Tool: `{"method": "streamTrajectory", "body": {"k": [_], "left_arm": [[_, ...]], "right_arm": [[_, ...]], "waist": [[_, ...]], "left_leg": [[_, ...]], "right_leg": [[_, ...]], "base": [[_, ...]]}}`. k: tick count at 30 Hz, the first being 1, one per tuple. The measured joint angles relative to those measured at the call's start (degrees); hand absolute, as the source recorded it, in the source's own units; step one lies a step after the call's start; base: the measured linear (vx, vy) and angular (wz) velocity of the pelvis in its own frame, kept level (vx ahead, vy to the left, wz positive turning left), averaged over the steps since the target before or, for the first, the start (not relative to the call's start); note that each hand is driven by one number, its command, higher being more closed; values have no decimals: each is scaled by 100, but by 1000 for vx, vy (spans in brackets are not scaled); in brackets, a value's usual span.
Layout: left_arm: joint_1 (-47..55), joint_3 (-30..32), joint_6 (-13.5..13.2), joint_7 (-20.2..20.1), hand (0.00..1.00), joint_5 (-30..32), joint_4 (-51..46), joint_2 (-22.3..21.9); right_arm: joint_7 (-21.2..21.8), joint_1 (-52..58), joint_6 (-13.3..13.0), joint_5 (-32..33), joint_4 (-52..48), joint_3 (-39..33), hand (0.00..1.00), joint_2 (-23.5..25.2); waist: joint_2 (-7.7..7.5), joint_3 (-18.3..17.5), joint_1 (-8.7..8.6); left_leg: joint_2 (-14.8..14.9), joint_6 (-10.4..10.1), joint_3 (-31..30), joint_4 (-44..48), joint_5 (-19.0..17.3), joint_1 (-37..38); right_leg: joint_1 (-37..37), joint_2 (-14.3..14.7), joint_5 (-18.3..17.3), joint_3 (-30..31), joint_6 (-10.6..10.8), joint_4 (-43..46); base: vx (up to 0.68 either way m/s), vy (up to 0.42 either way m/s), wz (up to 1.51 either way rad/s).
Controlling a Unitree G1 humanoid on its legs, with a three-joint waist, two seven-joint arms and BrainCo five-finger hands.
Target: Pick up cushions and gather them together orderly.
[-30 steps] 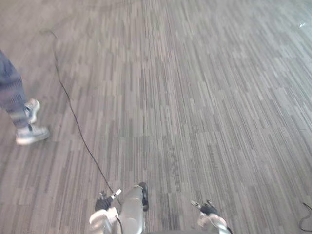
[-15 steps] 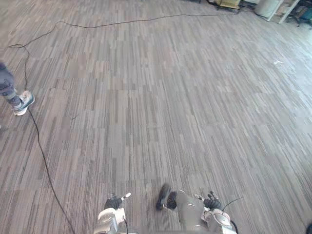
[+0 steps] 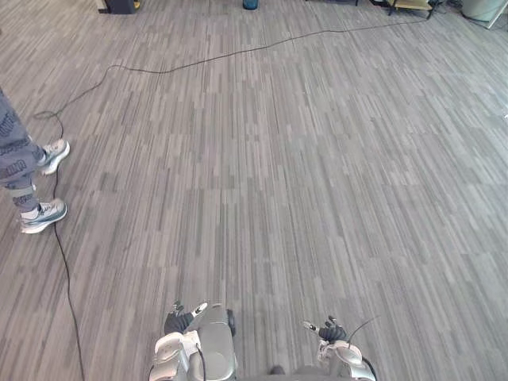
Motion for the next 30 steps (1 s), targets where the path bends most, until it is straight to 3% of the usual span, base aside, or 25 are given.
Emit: {"method": "streamTrajectory", "body": {"k": [2,3,4,6,7,8,9,10,13,16,18,19,20,21,22,23,24,25,26,27,30], "left_arm": [[-5,73,-5,18,0,-72,-10,20],[-6,57,17,38,0,-69,18,78],[-9,33,30,41,0,-59,55,99],[-107,-83,65,46,0,-42,372,178],[-104,-134,68,46,0,-33,430,181],[-107,-238,95,45,0,6,530,187],[-115,-252,111,46,0,21,558,183],[-154,-250,122,48,0,37,580,201],[-158,-266,123,40,0,68,756,297],[-162,-359,115,17,0,160,790,262],[-98,-361,121,1,0,218,790,226],[-48,-363,126,-17,0,317,834,176],[-41,-361,133,-18,0,337,862,147],[-31,-329,162,-24,0,403,847,71],[-19,-330,175,-32,0,410,837,24],[15,-317,172,-36,0,389,822,14],[48,-299,171,-51,0,402,743,-30],[41,-300,167,-67,0,403,713,-31],[49,-352,135,-99,0,385,539,74],[67,-351,107,-106,0,382,430,80],[150,-326,22,-105,0,253,192,-10]], "right_arm": [[6,-44,8,-42,-85,10,0,1],[5,-5,11,-79,-92,2,0,28],[5,-5,6,-117,-97,-5,0,34],[62,104,-24,-185,-278,3,0,4],[67,130,-35,-194,-289,0,0,2],[96,254,-28,-224,-290,20,0,6],[107,295,-45,-236,-417,25,0,42],[115,295,-46,-236,-481,31,0,47],[122,317,-65,-234,-526,-58,0,27],[186,245,-47,-251,-536,-215,0,28],[215,224,-31,-352,-533,-233,0,28],[236,219,-29,-458,-522,-262,0,36],[242,229,-36,-459,-528,-273,0,22],[262,239,-34,-458,-536,-271,0,0],[269,218,-30,-440,-550,-226,0,-41],[259,210,-21,-435,-548,-196,0,-55],[243,157,-11,-419,-511,-94,0,-67],[239,130,9,-400,-479,-61,0,-55],[224,97,85,-294,-275,-4,0,60],[225,97,125,-221,-246,76,0,62],[192,153,140,-205,-251,141,0,60]], "waist": [[-139,-48,-47],[-230,-84,-39],[-246,-83,-38],[-251,-51,-91],[-228,-42,-131],[-161,-30,-259],[-137,-41,-318],[-121,-26,-367],[-198,-51,-407],[-172,-68,-515],[-129,-109,-594],[18,-211,-697],[97,-247,-703],[253,-300,-698],[446,-251,-650],[525,-237,-631],[622,-184,-617],[604,-169,-615],[402,-98,-508],[298,-95,-455],[245,-102,-370]], "left_leg": [[7,257,213,642,-607,-40],[-8,367,405,1031,-1030,122],[-19,406,484,1126,-1207,264],[-67,437,877,1043,-1678,1164],[-73,415,889,974,-1720,1362],[-37,397,917,694,-1815,1861],[11,360,1033,404,-1909,2189],[73,337,1127,214,-1997,2437],[202,-30,1593,-100,-2188,3137],[84,-275,1916,-640,-2278,3729],[32,-523,1927,-882,-2298,4124],[283,-706,1528,-335,-2220,4127],[439,-784,1353,55,-2167,4005],[798,-616,822,1598,-1665,3393],[1066,-231,450,3031,-525,2840],[1167,-198,373,3461,-161,2660],[1201,-246,151,4298,-484,2129],[1160,-242,86,4413,-624,1948],[994,-188,65,4224,-1113,1420],[898,-136,67,3840,-1287,1143],[503,-141,-251,1944,-1376,554]], "right_leg": [[-96,-262,300,380,243,436],[-178,-425,325,621,371,1059],[-312,-508,373,721,467,1560],[-1465,-808,805,1064,792,4531],[-1680,-850,783,976,773,5016],[-2142,-926,657,509,635,5626],[-2495,-933,520,163,468,5669],[-2775,-910,423,-176,335,5486],[-3306,-681,322,-1254,302,3774],[-3479,-342,900,-1879,143,1580],[-3442,-213,1231,-1909,-352,1343],[-3332,-24,1449,-1855,-760,1549],[-3254,49,1351,-1890,-751,1555],[-3033,342,1034,-1852,-748,1580],[-2706,615,827,-1590,-800,1470],[-2564,727,760,-1469,-831,1413],[-2205,912,577,-1149,-820,1318],[-2065,925,520,-1044,-805,1280],[-1465,877,427,-582,-708,974],[-1198,850,389,-332,-638,744],[-600,643,205,258,-321,412]], "base": [[756,382,-31],[665,338,-42],[593,293,-67],[498,245,-90],[415,169,-72],[377,124,-54],[361,106,-61],[437,74,-70],[332,35,-71],[528,37,-42],[631,-19,0],[559,-59,9],[803,-121,-9],[778,-123,-56],[764,-73,-83],[643,49,-123],[518,99,-98],[773,104,-138],[619,70,-119],[724,101,-135],[524,185,-97]]}}
